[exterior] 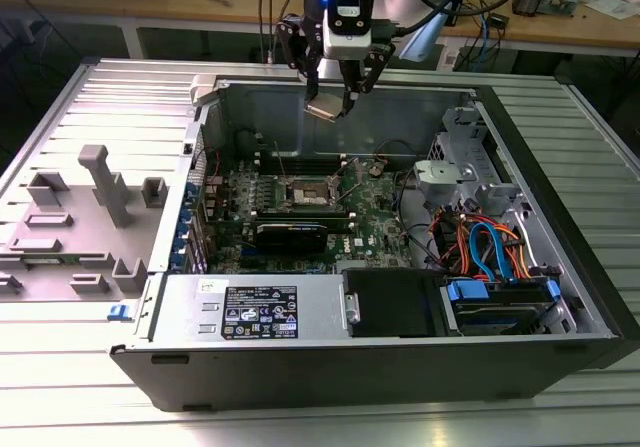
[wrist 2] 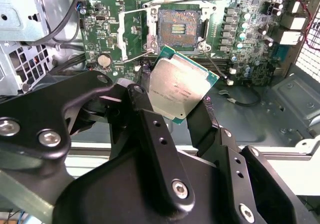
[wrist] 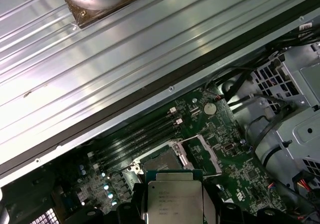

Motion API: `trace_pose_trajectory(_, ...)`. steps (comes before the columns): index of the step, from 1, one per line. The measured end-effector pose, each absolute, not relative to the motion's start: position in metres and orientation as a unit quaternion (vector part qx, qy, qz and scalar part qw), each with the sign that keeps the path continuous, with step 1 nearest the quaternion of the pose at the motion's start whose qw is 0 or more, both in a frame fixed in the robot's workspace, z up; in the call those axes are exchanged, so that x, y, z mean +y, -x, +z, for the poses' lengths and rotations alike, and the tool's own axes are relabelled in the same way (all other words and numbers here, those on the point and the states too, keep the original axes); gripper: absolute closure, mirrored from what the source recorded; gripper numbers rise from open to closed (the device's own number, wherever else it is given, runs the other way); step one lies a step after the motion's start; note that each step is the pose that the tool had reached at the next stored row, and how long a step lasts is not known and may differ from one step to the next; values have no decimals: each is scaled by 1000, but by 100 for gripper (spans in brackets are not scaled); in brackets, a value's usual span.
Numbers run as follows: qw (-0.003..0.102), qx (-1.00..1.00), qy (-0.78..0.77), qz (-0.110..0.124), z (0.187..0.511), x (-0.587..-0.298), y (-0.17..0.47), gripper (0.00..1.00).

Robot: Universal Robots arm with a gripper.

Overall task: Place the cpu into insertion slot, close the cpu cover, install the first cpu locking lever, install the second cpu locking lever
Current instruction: 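Place the cpu into insertion slot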

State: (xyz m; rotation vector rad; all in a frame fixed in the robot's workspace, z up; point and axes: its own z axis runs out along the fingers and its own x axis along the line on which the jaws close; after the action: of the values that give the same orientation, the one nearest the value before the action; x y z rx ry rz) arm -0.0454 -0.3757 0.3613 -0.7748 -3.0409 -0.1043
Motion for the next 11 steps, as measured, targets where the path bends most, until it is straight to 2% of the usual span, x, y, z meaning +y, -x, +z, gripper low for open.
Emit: trace_pose_trajectory(11,-1,-951,308,-33,359,-376,45,46)
